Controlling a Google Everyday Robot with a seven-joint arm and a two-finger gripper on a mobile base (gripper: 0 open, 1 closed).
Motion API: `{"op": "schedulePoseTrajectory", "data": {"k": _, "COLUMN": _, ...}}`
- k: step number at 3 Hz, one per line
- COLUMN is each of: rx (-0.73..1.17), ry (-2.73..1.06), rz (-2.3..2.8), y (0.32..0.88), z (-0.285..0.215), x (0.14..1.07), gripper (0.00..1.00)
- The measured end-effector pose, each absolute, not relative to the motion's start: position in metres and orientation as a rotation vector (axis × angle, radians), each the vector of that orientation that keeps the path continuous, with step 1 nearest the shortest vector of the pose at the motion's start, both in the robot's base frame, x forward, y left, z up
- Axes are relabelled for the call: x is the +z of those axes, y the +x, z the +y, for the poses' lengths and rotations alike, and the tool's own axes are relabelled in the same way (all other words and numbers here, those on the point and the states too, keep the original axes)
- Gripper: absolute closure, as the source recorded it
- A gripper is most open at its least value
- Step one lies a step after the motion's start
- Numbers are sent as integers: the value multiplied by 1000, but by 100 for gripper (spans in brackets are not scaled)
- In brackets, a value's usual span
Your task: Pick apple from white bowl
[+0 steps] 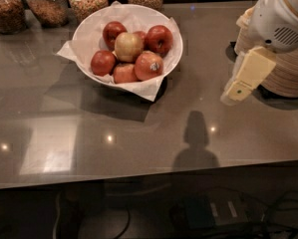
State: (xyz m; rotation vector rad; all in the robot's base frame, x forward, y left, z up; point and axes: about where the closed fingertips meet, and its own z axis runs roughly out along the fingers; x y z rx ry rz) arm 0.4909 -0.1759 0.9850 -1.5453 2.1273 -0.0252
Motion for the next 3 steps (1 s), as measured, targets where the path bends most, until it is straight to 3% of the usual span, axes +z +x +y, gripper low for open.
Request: {"op": "schedulePoseTrajectory", "data": {"k": 3, "rx": 47, "ry": -1453, "rz": 2068, "y": 572, "z": -107, "x": 993, "gripper": 0}}
